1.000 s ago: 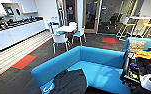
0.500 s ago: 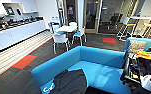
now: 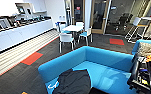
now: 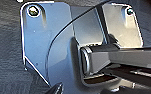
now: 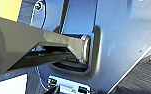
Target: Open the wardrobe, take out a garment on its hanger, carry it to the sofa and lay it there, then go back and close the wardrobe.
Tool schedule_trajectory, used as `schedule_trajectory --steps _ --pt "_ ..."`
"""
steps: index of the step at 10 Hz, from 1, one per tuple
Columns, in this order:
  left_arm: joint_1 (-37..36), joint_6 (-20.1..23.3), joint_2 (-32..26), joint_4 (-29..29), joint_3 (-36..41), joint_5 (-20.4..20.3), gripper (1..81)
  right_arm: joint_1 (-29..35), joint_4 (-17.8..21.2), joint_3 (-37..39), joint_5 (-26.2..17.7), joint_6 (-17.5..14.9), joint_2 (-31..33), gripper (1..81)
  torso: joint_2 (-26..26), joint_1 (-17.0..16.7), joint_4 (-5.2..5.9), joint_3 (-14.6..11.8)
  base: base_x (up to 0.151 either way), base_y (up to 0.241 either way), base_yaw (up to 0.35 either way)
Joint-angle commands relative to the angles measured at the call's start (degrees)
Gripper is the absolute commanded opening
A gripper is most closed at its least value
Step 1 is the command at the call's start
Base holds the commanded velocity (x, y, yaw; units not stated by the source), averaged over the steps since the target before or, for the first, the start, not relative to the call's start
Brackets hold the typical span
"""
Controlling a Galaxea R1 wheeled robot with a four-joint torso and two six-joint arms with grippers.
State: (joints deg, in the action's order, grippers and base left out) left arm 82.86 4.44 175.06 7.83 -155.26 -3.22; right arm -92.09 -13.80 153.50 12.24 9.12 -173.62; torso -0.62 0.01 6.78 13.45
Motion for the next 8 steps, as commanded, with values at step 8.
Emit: schedule_trajectory --steps 8 --pt "-1.34 -0.66 0.03 -1.76 0.48 4.45 81.1 1.77 13.45 0.12 -3.63 -7.62 0.00 81.1 0.00 0.00 0.00 0.00 0.000 0.000 0.195"
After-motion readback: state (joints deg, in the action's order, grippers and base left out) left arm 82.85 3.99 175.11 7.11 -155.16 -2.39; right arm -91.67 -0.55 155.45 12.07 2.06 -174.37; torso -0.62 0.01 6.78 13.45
